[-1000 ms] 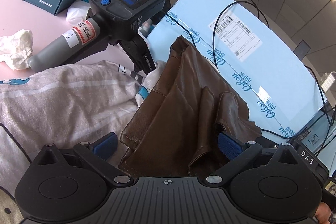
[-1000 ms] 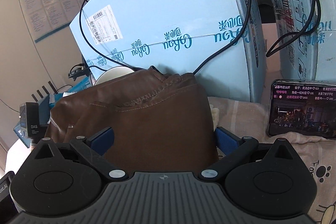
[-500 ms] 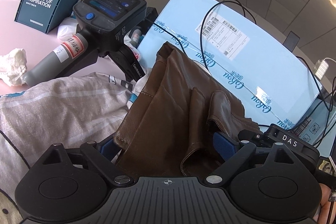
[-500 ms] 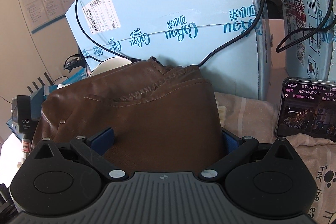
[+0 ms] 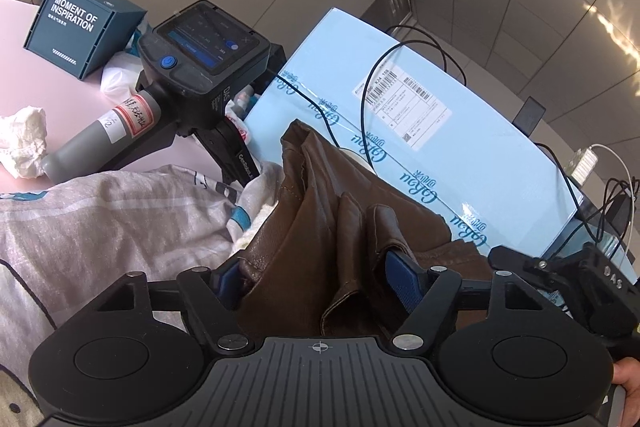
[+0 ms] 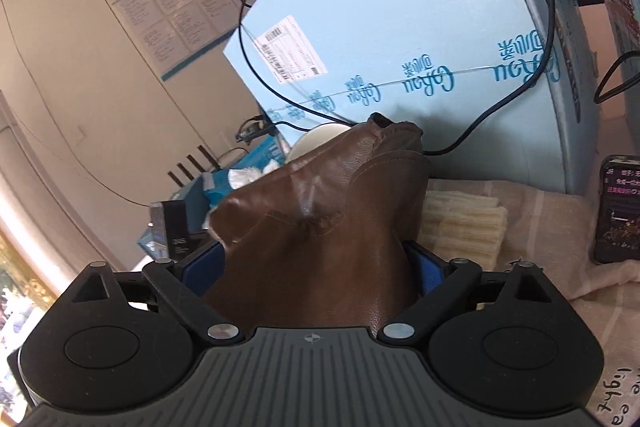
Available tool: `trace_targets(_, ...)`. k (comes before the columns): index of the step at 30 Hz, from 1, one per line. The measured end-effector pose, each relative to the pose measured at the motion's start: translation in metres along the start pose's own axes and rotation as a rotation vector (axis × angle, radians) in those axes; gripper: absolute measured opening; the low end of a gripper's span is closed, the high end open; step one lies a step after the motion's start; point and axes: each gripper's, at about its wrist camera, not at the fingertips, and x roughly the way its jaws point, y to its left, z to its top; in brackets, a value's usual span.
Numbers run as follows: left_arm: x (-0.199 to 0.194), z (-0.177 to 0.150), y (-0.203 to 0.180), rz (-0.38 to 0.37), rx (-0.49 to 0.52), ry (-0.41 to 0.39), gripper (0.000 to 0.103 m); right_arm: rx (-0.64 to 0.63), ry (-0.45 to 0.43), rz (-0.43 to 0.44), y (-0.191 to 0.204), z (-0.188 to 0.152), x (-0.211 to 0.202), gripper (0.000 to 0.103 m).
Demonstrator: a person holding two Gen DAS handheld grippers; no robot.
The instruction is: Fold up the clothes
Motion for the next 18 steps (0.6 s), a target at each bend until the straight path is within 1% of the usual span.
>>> trace_targets(1,0.0,0.0,0.0,0.002,0.009,-0.006,0.055,-0.02,-0.001,-0.062,0.0,-0.002,0.003,0.064)
trace_targets(2,0.0,0.0,0.0,0.005,0.018,-0.011,0.049,-0.047,-0.005,-0.099,0.001,-0.005,0.006,0.046)
trace_targets(4,0.001,0.0,-0.001,0.014,0.038,-0.016,0.039,-0.099,-0.012,-0.174,0.002,-0.011,0.012,0.034)
trace_targets(5,0.002,-0.001,-0.002,0.023,0.052,-0.015,0.036,-0.126,-0.016,-0.211,0.003,-0.014,0.014,0.029)
trace_targets(7,0.003,-0.001,-0.001,0.029,0.061,-0.025,0.03,-0.181,-0.038,-0.23,0.01,-0.017,0.013,0.02)
trace_targets(10,0.0,-0.001,-0.001,0.022,0.074,-0.044,0.025,-0.231,-0.09,-0.223,0.025,-0.017,0.003,0.014)
trace_targets(14,-0.007,0.001,0.0,0.011,0.076,-0.079,0.02,-0.292,-0.162,-0.172,0.053,-0.02,-0.021,0.011)
trace_targets(15,-0.01,0.001,0.0,0.007,0.077,-0.095,0.017,-0.299,-0.177,-0.155,0.06,-0.02,-0.028,0.011)
trace_targets(17,-0.018,0.002,-0.002,0.001,0.088,-0.136,0.013,-0.315,-0.207,-0.12,0.074,-0.021,-0.041,0.011)
trace_targets(18,-0.023,0.002,-0.003,-0.002,0.098,-0.153,0.006,-0.322,-0.222,-0.102,0.081,-0.022,-0.048,0.011)
